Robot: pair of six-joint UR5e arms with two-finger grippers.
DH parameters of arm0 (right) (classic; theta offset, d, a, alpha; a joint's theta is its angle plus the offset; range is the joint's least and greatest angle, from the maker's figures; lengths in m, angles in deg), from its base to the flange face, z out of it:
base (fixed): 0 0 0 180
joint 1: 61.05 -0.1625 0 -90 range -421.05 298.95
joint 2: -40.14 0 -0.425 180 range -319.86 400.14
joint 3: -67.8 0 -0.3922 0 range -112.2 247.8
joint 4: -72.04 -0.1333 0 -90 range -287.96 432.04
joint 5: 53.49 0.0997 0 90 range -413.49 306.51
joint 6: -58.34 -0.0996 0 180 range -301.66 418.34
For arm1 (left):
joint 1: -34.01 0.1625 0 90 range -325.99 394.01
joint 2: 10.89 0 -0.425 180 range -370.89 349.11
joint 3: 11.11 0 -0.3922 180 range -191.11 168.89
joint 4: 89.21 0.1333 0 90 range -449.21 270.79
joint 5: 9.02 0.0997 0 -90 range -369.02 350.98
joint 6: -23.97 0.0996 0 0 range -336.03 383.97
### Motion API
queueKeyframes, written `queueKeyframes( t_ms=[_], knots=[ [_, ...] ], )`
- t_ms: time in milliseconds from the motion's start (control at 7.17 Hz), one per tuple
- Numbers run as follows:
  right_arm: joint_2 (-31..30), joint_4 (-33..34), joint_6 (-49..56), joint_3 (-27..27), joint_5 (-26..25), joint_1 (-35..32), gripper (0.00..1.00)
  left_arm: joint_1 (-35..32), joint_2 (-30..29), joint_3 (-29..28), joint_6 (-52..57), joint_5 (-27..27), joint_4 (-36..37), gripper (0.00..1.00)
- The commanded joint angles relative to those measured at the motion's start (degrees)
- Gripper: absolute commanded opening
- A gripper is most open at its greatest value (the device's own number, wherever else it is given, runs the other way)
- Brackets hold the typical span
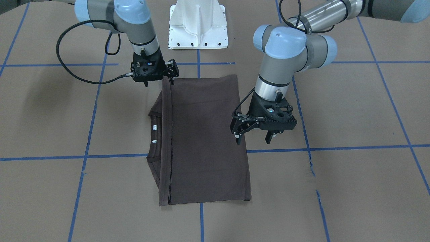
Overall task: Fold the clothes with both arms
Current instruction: 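Move the right gripper to the shirt's side edge nearest it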
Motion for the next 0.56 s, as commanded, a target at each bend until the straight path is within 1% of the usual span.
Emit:
queueKeyframes(
  t_ms=[0,139,418],
  knots=[
    [4.1,4.0,1.2,5.5,0.0,2.4,1.0,0.3,0.7,4.2,0.0,-0.7,3.4,1.0],
    [4.3,4.1,1.2,7.4,0.0,3.4,1.0,0.3,0.8,4.3,0.0,-0.7,3.4,1.0],
    [4.0,5.3,1.2,8.8,0.3,4.5,1.0,0.4,0.8,4.1,-0.1,-0.7,3.3,1.0]
  ],
)
